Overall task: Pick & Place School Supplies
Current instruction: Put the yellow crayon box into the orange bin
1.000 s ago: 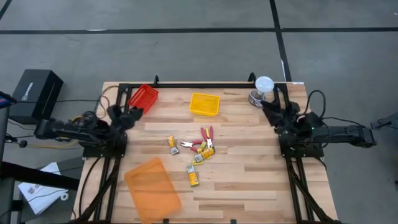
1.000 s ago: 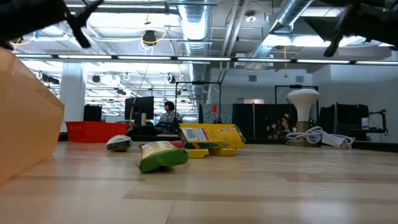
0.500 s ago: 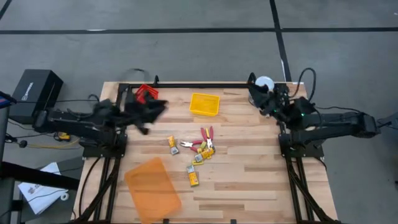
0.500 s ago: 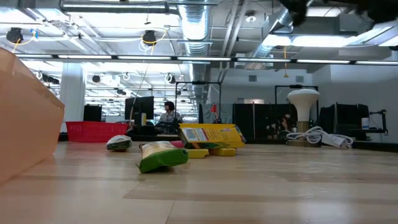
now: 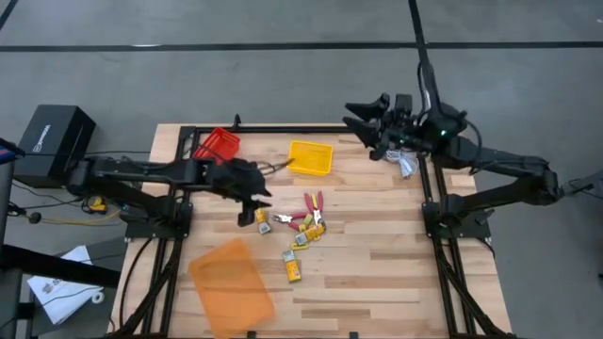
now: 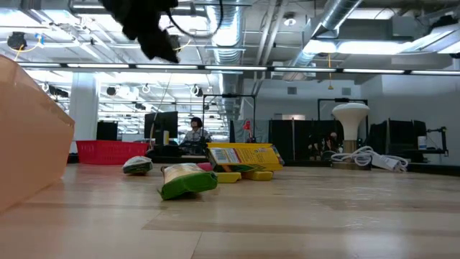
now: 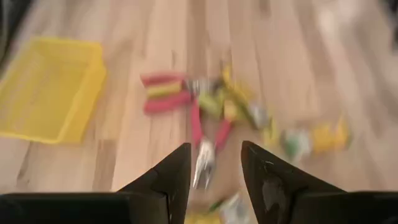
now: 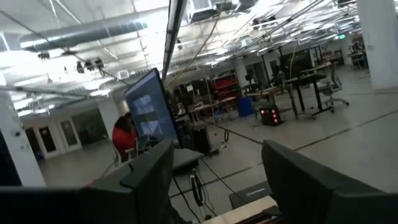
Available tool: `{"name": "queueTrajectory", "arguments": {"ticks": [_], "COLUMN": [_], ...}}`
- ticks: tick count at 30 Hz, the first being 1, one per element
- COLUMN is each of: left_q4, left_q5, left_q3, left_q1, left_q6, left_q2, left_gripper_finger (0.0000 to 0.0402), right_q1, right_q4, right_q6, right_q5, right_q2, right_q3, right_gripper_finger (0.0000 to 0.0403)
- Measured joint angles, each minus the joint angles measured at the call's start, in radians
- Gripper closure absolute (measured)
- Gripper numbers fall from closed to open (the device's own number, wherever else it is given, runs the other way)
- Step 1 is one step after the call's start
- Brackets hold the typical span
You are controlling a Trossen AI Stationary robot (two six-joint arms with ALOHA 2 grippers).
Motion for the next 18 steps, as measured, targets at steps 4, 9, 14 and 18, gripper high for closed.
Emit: {"name": "queueTrajectory", "arguments": {"ticks": [4, 9, 14, 18], "left_q4": [-0.056, -0.099, -0.152, -0.182], "left_q5": [0.000, 0.000, 0.000, -0.003], "left_q3": [0.001, 0.001, 0.002, 0.002], "left_q1": [-0.021, -0.038, -0.053, -0.052], "left_q6": [0.209, 0.387, 0.516, 0.562], "left_q2": [0.058, 0.108, 0.166, 0.226], "left_gripper_finger": [0.0266, 0.0266, 0.0266, 0.0266], "right_q1": [0.001, 0.002, 0.003, 0.015], "right_q4": [-0.094, -0.113, -0.111, -0.112], "right_q6": [-0.030, -0.028, 0.011, 0.014], "right_q5": [-0.004, -0.004, -0.004, -0.004], "right_q2": [0.013, 0.002, -0.001, 0.012], "right_q3": [0.090, 0.113, 0.113, 0.112], "right_gripper_finger": [0.0168, 0.0168, 0.0168, 0.0168]}}
